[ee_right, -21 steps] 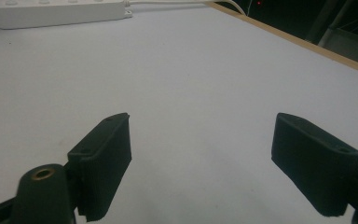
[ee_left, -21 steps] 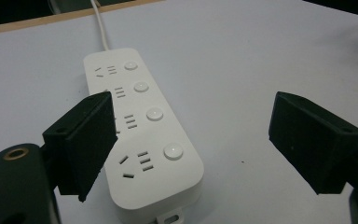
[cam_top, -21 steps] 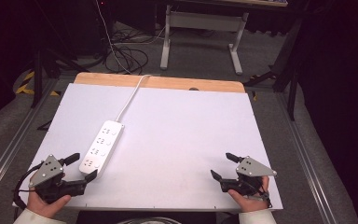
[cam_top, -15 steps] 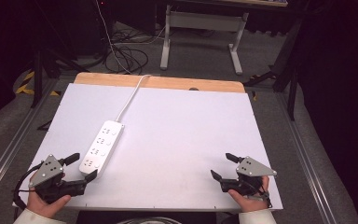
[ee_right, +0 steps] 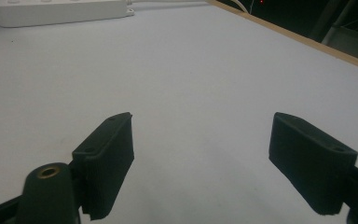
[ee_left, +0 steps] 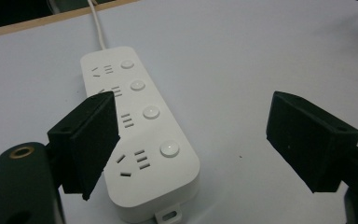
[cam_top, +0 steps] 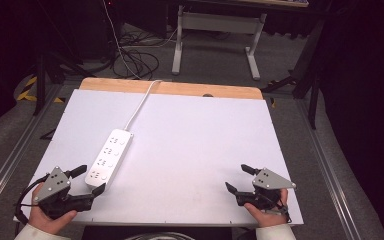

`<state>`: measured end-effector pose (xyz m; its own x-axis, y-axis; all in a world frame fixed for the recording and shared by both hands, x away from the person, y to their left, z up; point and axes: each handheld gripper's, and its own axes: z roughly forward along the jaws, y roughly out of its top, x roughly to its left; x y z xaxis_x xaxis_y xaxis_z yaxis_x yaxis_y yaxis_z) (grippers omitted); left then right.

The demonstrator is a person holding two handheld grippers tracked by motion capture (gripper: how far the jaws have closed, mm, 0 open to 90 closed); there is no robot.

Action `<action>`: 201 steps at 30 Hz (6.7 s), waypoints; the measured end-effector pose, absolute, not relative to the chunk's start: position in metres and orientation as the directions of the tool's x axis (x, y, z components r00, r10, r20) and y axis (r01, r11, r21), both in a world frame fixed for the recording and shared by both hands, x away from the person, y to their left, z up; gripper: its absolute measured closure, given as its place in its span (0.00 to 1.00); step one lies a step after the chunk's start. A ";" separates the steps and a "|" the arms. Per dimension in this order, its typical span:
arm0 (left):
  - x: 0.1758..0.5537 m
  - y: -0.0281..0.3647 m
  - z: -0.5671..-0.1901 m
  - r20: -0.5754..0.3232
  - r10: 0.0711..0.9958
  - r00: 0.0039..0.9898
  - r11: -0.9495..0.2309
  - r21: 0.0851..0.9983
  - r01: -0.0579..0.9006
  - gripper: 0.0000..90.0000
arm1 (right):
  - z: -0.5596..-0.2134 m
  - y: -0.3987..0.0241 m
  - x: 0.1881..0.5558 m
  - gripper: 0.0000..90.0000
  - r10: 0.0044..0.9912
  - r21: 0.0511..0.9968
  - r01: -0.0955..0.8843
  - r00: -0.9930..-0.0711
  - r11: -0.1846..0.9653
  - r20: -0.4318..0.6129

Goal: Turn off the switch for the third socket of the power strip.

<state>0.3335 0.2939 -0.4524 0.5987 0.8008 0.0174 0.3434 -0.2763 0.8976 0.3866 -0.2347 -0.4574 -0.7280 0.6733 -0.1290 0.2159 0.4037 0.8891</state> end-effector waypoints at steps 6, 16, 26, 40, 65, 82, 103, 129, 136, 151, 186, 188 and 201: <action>0.335 0.295 -0.450 -0.009 0.809 0.588 -0.258 0.894 0.368 0.19 | -0.458 -0.236 0.387 0.25 0.676 0.891 0.217 -0.726 0.400 -0.127; 0.342 0.292 -0.438 -0.013 0.805 0.593 -0.265 0.886 0.379 0.24 | -0.458 -0.235 0.387 0.25 0.675 0.889 0.217 -0.726 0.403 -0.129; 0.357 0.287 -0.432 -0.021 0.800 0.600 -0.271 0.879 0.392 0.26 | -0.459 -0.234 0.388 0.25 0.673 0.886 0.222 -0.729 0.406 -0.126; 0.375 0.282 -0.425 -0.004 0.801 0.599 -0.291 0.871 0.396 0.26 | -0.459 -0.234 0.388 0.25 0.672 0.886 0.219 -0.729 0.408 -0.130; 0.397 0.276 -0.421 -0.009 0.806 0.592 -0.318 0.836 0.447 0.74 | -0.459 -0.234 0.388 0.26 0.666 0.886 0.213 -0.734 0.412 -0.133; 0.418 0.272 -0.427 -0.050 0.805 0.591 -0.378 0.726 0.575 1.00 | -0.460 -0.234 0.389 0.26 0.662 0.886 0.215 -0.738 0.411 -0.129; 0.434 0.263 -0.441 -0.009 0.828 0.560 -0.445 0.597 0.667 1.00 | -0.461 -0.233 0.389 0.26 0.654 0.882 0.218 -0.746 0.417 -0.125; 0.436 0.259 -0.447 0.007 0.828 0.561 -0.459 0.583 0.670 1.00 | -0.460 -0.234 0.389 0.26 0.650 0.883 0.211 -0.748 0.420 -0.131; 0.436 0.260 -0.449 0.008 0.830 0.558 -0.454 0.592 0.666 1.00 | -0.460 -0.234 0.389 0.26 0.649 0.882 0.211 -0.750 0.420 -0.130; 0.436 0.262 -0.450 -0.020 0.831 0.556 -0.436 0.596 0.674 1.00 | -0.460 -0.233 0.389 0.26 0.645 0.883 0.209 -0.754 0.420 -0.128; 0.433 0.262 -0.451 -0.030 0.836 0.549 -0.422 0.604 0.676 1.00 | -0.461 -0.232 0.389 0.26 0.645 0.881 0.215 -0.754 0.422 -0.125; 0.432 0.263 -0.448 -0.011 0.836 0.549 -0.427 0.615 0.663 1.00 | -0.461 -0.233 0.389 0.26 0.645 0.881 0.213 -0.754 0.422 -0.126; 0.424 0.262 -0.426 -0.009 0.835 0.550 -0.409 0.658 0.632 1.00 | -0.461 -0.233 0.389 0.26 0.648 0.881 0.215 -0.751 0.422 -0.127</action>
